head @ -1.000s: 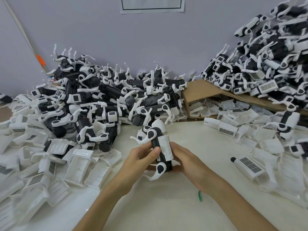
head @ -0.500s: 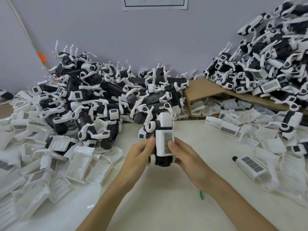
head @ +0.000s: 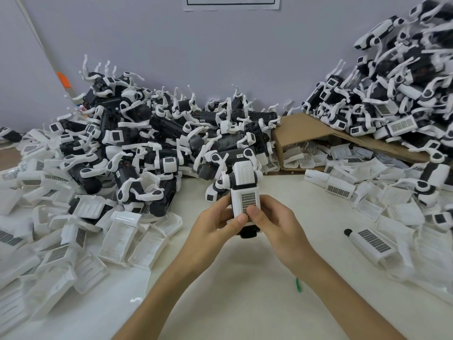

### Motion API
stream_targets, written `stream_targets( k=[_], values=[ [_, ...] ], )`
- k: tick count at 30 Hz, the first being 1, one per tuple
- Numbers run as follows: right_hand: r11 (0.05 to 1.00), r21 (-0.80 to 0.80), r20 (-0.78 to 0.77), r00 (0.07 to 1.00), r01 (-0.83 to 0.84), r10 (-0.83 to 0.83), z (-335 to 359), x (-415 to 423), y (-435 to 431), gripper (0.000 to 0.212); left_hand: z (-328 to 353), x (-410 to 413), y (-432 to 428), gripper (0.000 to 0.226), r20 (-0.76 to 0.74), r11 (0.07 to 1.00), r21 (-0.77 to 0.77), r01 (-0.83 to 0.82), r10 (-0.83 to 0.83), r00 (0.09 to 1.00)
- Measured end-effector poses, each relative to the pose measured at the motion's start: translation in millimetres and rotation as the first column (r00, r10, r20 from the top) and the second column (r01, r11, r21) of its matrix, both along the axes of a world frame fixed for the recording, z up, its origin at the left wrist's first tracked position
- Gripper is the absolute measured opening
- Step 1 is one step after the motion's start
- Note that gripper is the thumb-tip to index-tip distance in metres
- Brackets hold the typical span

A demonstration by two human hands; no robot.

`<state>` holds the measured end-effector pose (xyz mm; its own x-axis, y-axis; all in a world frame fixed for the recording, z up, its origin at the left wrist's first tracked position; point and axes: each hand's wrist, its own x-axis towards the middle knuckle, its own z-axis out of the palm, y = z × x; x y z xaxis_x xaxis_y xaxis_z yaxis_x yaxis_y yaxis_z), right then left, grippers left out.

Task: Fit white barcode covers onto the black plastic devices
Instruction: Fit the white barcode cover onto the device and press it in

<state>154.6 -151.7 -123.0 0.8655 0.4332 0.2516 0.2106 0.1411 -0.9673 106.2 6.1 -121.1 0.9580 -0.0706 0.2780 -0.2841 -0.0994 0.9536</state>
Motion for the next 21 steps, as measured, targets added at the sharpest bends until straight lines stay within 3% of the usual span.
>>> stream_targets(
  k=[12, 16, 21],
  values=[
    [0.997, 0.044, -0.092, 0.994, -0.063, 0.067, 4.7, -1.5, -3.8, 0.036, -3.5, -0.9, -0.2, 0.035, 0.04, 0.995, 0.102, -0.005, 0.001, 0.999],
    [1.0, 0.028, -0.055, 0.998, -0.008, 0.01, 3.3, -2.6, -0.9, 0.036, -3.3, -1.6, -2.6, 0.035, 0.086, 0.982, 0.185, -0.046, 0.031, 0.996],
    [0.999, -0.011, 0.001, 0.999, 0.035, -0.035, 1.6, -1.9, -1.5, 0.03, -0.9, -2.9, -6.2, 0.039, 0.072, 0.984, 0.172, -0.038, 0.026, 0.997]
  ],
)
